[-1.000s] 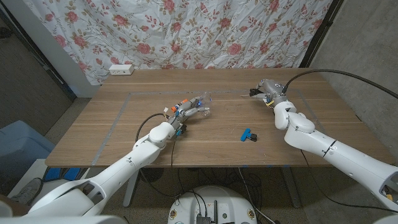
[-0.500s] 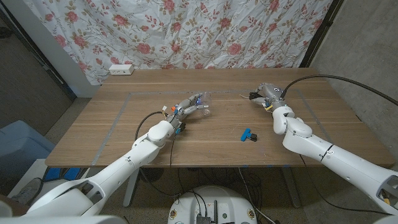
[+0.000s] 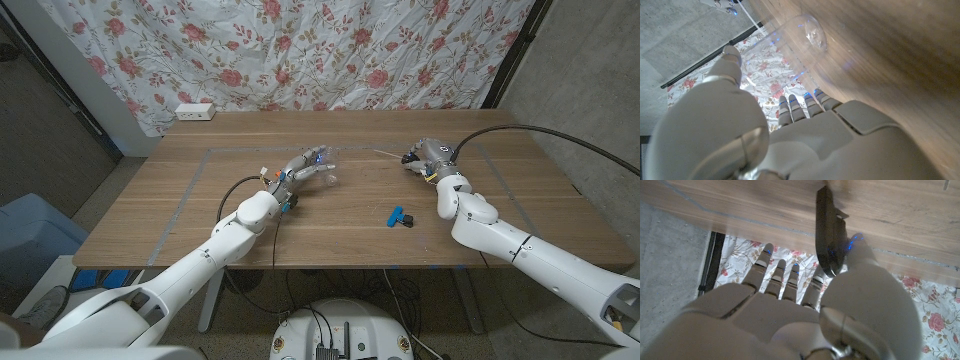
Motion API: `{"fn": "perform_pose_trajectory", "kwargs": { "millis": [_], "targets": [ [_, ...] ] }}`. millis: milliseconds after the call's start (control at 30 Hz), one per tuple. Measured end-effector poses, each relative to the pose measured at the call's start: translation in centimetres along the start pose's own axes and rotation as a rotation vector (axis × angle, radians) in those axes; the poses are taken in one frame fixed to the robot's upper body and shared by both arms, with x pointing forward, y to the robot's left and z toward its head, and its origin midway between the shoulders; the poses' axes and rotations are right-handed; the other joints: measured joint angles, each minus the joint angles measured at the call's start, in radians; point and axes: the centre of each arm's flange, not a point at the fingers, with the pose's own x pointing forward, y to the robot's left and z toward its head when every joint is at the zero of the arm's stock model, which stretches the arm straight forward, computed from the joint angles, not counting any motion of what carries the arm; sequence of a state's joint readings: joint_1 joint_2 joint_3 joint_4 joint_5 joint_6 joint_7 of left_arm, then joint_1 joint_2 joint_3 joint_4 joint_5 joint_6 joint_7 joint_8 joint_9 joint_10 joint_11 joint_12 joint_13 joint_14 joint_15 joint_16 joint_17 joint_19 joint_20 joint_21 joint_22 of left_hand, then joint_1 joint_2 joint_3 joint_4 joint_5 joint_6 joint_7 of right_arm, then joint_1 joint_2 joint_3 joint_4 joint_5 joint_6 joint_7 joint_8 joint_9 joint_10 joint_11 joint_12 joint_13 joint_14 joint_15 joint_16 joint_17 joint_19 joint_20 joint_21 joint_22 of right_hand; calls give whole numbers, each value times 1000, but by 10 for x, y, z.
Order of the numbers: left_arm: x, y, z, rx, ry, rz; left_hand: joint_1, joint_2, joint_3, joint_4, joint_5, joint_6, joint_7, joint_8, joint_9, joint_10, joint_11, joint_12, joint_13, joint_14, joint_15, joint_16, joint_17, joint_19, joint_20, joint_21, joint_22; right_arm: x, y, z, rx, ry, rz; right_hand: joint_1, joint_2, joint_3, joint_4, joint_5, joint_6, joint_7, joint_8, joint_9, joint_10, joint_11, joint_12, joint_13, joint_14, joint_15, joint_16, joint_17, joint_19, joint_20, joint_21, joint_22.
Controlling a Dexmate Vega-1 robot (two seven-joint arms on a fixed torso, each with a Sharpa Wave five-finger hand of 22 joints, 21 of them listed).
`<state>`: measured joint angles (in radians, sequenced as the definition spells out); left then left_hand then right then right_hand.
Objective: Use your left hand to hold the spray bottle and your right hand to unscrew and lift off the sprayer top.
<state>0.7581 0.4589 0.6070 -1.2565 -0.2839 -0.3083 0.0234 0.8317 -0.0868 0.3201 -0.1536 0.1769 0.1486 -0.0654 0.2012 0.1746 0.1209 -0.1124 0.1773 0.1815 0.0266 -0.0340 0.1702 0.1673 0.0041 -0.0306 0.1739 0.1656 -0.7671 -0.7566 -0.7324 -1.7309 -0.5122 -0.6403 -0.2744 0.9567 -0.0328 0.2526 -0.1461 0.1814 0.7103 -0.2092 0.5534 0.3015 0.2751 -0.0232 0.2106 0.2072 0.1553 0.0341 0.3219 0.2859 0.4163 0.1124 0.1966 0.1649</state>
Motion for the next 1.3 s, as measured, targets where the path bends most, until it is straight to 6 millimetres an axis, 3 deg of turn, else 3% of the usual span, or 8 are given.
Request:
{"fn": "perform_pose_trajectory", "kwargs": {
  "millis": [267, 567, 800, 1100, 1133, 1300],
  "targets": [
    [0, 2, 1, -1, -2, 3, -5, 6, 5, 5, 0, 4, 4, 0, 0, 0, 0, 5, 0, 0, 0, 0, 0, 0, 0, 0, 0, 1, 3, 0, 6, 12, 16, -15, 5, -3, 3, 0, -17, 2, -8, -9, -9, 4, -4, 0, -11, 11, -3, 0, 0, 0, -5, 0],
    [0, 2, 1, -5, -2, 6, -13, 13, 5, 4, 0, 5, 5, 0, 0, 4, 4, 5, 0, 0, 0, 0, 0, 0, 0, 0, 0, 3, 1, 1, 7, 12, 16, -66, -23, -22, 14, 4, -121, 20, -57, -25, -49, 24, -15, 3, -39, 33, -21, 5, -10, 9, -9, 0],
    [1, 4, 1, -9, -2, 10, -18, 19, 0, 8, 0, 9, 1, 0, 0, 4, 4, 5, 0, 0, 0, 0, 0, -3, -3, 5, 0, 5, 2, 1, 24, 10, 48, -122, -40, -41, 25, 12, -206, 34, -99, -41, -101, 43, -18, 5, -75, 53, -44, 5, -48, 33, -16, 0],
    [1, 5, 1, -12, -1, 12, -26, 26, 0, 8, 0, 9, 1, -5, 0, 0, 8, 5, 0, -9, 2, 0, 0, -11, 0, 5, 0, 7, 0, -1, 50, 3, 75, -209, -43, -64, 44, 22, -374, 72, -188, -62, -200, 73, -26, 5, -140, 97, -72, 9, -107, 55, -16, 0],
    [0, 6, 0, -12, 0, 13, -26, 26, 0, 8, 0, 9, 1, -5, 0, 0, 8, 5, 0, -9, 2, 0, 0, -11, 0, 5, 0, 7, 1, -1, 58, 2, 85, -223, -57, -68, 45, 26, -396, 77, -200, -64, -211, 76, -26, 5, -145, 99, -77, 10, -114, 56, -16, 0],
    [0, 6, 0, -15, 1, 12, -41, 22, -4, 12, 0, 2, 6, -13, 0, -14, 11, 5, 0, -24, 1, 0, 0, -17, -2, 4, 0, 8, -2, -3, 75, 4, 91, -277, -58, -79, 56, 41, -514, 95, -266, -78, -263, 82, -26, 5, -177, 119, -90, 14, -138, 59, -16, 0]
  ]
}}
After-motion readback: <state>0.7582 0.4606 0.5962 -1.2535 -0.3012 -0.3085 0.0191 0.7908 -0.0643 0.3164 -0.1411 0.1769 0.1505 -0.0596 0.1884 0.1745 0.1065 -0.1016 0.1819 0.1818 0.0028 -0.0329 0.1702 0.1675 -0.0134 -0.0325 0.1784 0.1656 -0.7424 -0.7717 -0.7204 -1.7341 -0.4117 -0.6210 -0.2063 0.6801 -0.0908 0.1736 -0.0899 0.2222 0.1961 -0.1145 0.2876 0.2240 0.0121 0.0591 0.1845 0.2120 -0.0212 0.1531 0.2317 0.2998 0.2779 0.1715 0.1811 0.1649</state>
